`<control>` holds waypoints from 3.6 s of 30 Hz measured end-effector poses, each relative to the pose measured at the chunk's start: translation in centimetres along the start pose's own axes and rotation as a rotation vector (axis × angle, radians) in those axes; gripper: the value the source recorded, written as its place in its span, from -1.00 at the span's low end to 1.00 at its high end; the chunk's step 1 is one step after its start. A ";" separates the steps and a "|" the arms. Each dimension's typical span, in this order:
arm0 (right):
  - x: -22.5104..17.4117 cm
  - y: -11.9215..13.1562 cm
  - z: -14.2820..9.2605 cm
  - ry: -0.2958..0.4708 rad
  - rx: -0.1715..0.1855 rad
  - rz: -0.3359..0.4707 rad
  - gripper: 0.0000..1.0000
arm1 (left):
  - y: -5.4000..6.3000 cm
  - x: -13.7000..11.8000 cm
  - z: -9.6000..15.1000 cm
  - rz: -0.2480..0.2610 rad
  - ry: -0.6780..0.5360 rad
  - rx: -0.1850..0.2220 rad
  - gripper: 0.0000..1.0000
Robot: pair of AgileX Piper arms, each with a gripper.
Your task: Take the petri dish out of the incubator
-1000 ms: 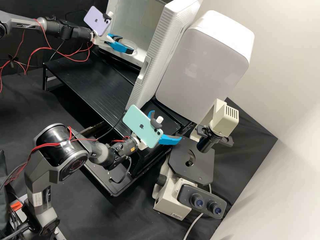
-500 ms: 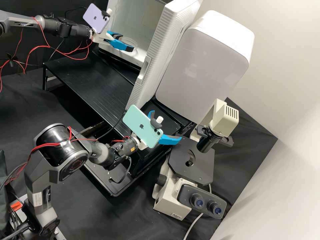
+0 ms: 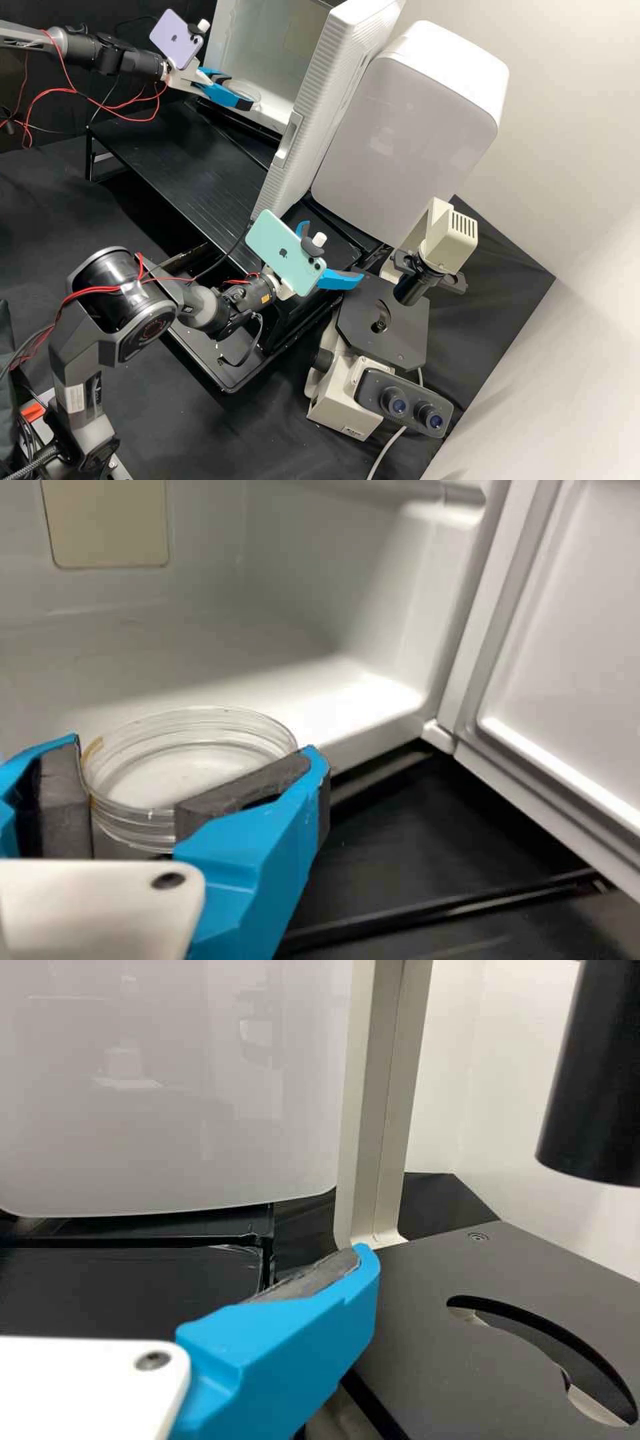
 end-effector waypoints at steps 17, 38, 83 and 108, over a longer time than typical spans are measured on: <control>0.0 0.0 0.0 0.000 0.000 0.000 1.00 | -3.7 -4.2 1.0 -0.114 -0.048 0.015 -1.00; 0.0 0.0 0.0 0.000 0.000 0.000 1.00 | -6.0 -6.9 2.0 -0.170 -0.075 0.013 -1.00; 0.0 0.0 0.0 0.000 0.000 0.000 1.00 | -9.7 -12.0 4.4 -0.230 -0.075 0.137 1.00; 0.0 0.0 0.0 0.000 0.000 0.000 1.00 | -10.1 -13.6 5.0 -0.128 0.086 0.389 1.00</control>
